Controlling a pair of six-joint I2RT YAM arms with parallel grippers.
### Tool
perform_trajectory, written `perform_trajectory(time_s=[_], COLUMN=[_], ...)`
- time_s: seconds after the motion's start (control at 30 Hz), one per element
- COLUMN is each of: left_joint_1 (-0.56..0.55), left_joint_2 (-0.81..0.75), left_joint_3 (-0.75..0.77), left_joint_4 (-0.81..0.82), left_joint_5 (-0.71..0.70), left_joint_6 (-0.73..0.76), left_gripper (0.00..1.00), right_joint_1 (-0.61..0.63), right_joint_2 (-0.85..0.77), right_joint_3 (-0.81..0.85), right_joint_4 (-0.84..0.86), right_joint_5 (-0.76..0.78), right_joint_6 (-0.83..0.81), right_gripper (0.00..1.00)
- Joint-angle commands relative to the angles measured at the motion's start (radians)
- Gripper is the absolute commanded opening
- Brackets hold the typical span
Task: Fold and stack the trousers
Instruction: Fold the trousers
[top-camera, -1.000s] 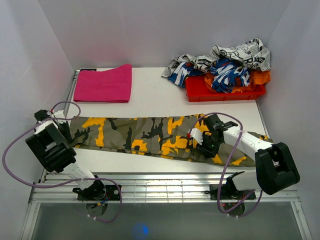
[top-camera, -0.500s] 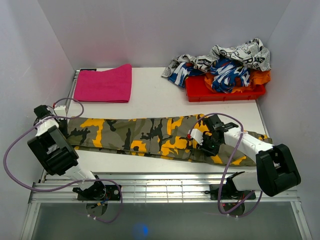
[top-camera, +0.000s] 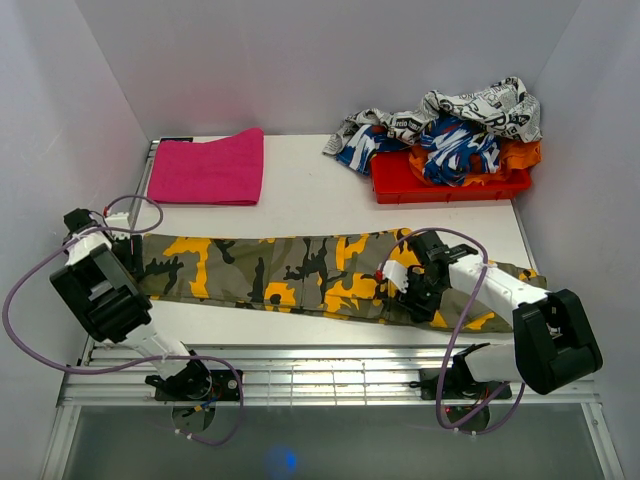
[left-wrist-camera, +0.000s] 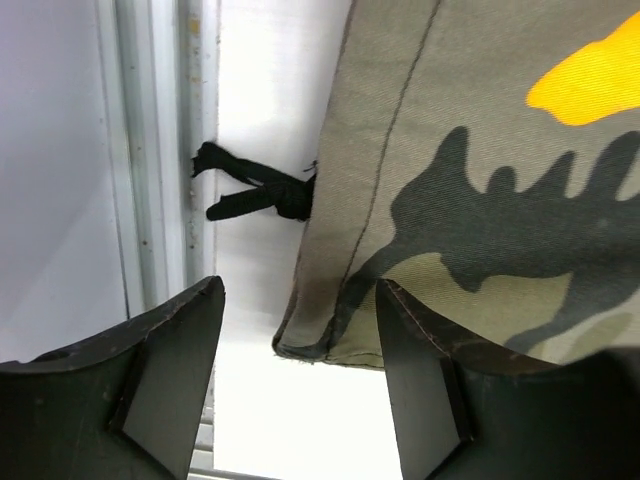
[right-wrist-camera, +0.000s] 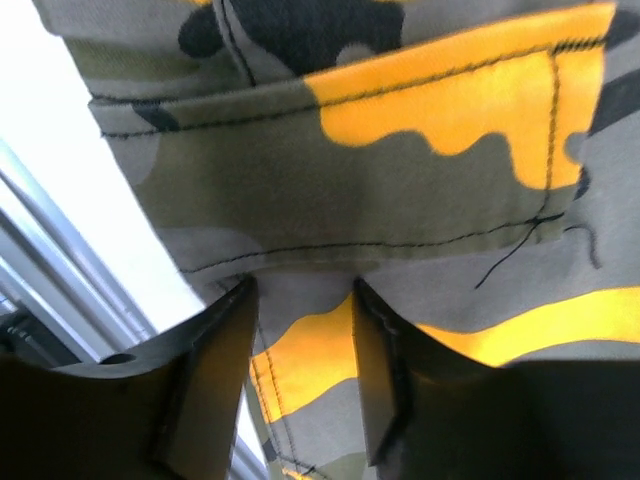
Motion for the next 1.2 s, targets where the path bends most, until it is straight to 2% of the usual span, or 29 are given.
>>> perform_trajectory(time_s=[0.0,0.27,0.4,0.43,0.5,0.53,0.6,0.63,0.7,0.83,1.03,1.17], left_joint_1=[0.005,0.008,0.010,0.010,0.010,0.010,0.010,0.008,0.014,0.025,0.028,0.028], left_joint_2=[0.022,0.130,0.158,0.161,0.162,0.162,0.158,0.153,0.136,0.112,0.101,0.110], left_joint_3=[0.048,0.064,0.034,0.028,0.018,0.017,0.033,0.042,0.083,0.174,0.257,0.251], left_joint_4=[-0.054,-0.148,-0.140,-0.128,-0.113,-0.102,-0.099,-0.100,-0.110,-0.134,-0.157,-0.154], left_joint_5=[0.075,0.210,0.219,0.216,0.201,0.198,0.193,0.193,0.176,0.155,0.127,0.107], left_joint_6=[-0.029,-0.075,-0.099,-0.106,-0.133,-0.141,-0.158,-0.158,-0.164,-0.156,-0.132,-0.126], left_gripper=[0.73,0.68,0.59,0.52,0.43,0.33,0.22,0.09,0.00,0.00,0.00,0.00], right_joint_1=[-0.008,-0.045,-0.077,-0.086,-0.097,-0.118,-0.150,-0.199,-0.262,-0.452,-0.597,-0.723], right_joint_2=[-0.005,-0.088,-0.116,-0.125,-0.130,-0.137,-0.140,-0.139,-0.122,-0.076,0.002,0.089], right_joint_3=[0.019,0.146,0.246,0.255,0.261,0.257,0.251,0.249,0.258,0.313,0.337,0.390], right_joint_4=[-0.144,-0.222,-0.258,-0.264,-0.281,-0.284,-0.299,-0.305,-0.336,-0.390,-0.413,-0.430], right_joint_5=[0.007,-0.089,-0.115,-0.115,-0.119,-0.121,-0.132,-0.139,-0.165,-0.195,-0.161,-0.142], right_joint_6=[0.017,0.061,0.064,0.066,0.069,0.071,0.061,0.054,0.017,-0.049,-0.086,-0.110], right_gripper=[0.54,0.61,0.65,0.65,0.65,0.65,0.64,0.64,0.63,0.63,0.59,0.58])
